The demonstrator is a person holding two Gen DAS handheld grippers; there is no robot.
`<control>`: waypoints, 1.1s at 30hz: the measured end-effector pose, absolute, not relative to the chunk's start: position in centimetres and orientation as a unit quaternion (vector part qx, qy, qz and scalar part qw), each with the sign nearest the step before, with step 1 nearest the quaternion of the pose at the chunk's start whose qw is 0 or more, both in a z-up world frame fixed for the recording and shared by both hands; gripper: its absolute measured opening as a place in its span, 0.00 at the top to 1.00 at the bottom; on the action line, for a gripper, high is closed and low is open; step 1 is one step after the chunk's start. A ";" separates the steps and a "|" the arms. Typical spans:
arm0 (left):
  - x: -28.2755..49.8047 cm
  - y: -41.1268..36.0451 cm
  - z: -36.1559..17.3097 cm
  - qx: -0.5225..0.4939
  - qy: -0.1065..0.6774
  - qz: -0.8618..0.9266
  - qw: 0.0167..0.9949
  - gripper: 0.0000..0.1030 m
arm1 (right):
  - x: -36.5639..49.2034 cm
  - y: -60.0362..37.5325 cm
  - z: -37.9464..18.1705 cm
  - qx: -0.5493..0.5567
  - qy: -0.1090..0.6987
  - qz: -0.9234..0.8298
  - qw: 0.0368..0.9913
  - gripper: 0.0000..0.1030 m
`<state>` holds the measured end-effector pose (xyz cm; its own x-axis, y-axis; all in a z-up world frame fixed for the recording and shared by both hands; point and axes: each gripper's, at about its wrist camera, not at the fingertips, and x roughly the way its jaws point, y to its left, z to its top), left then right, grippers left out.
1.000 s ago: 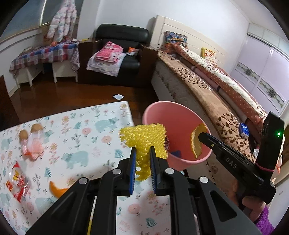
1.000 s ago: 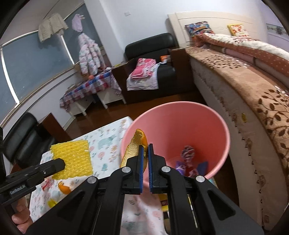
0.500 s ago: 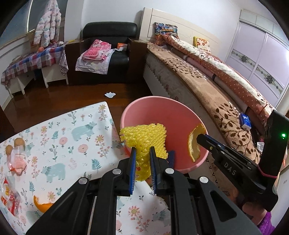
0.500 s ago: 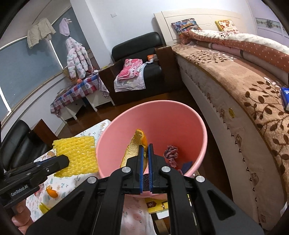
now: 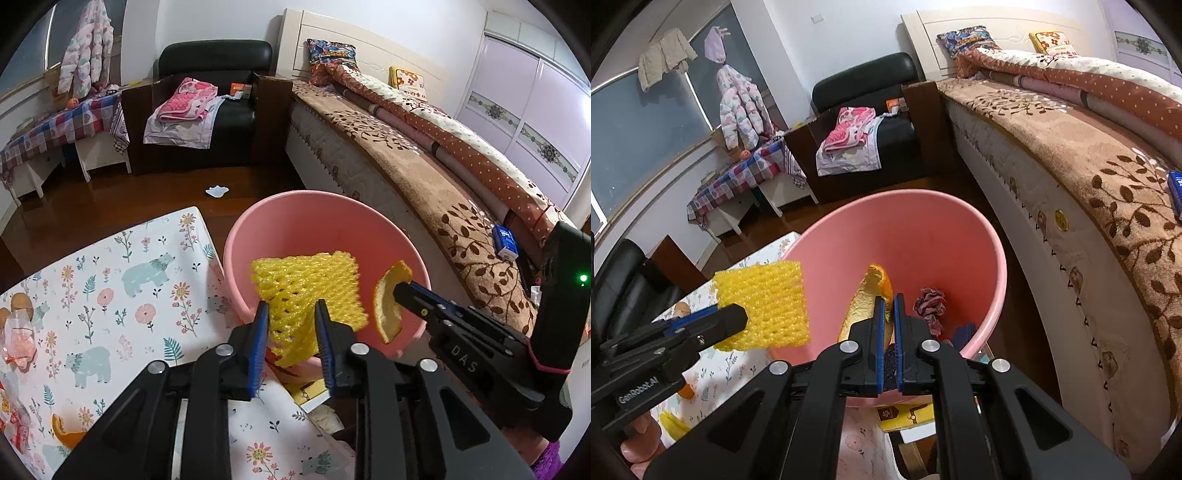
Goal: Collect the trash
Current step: 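Carry mesh sleeve and bread crust over the pink bucket and open both tools, then move both tools back over the table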
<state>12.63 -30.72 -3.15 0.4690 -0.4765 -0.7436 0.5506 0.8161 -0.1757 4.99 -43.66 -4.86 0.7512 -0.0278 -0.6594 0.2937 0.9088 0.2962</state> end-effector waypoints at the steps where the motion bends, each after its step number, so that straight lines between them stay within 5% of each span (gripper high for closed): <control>1: 12.7 -30.6 -3.2 0.042 0.419 -0.299 0.856 0.75 | 5.0 -43.6 -4.9 0.194 0.342 -0.088 0.915 0.95; 12: 13.4 -29.5 -3.3 0.029 0.425 -0.289 0.857 0.71 | 5.6 -43.4 -5.3 0.191 0.350 -0.088 0.913 0.92; 33: 12.8 -25.6 -2.6 -0.001 0.426 -0.270 0.863 0.71 | 5.6 -42.5 -6.2 0.180 0.380 -0.074 0.904 0.71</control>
<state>12.77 -25.56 -2.61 0.4911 -0.4666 -0.7356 0.4650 0.8545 -0.2316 5.59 -42.46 -6.18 0.7007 0.0026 -0.7135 0.2711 0.9240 0.2696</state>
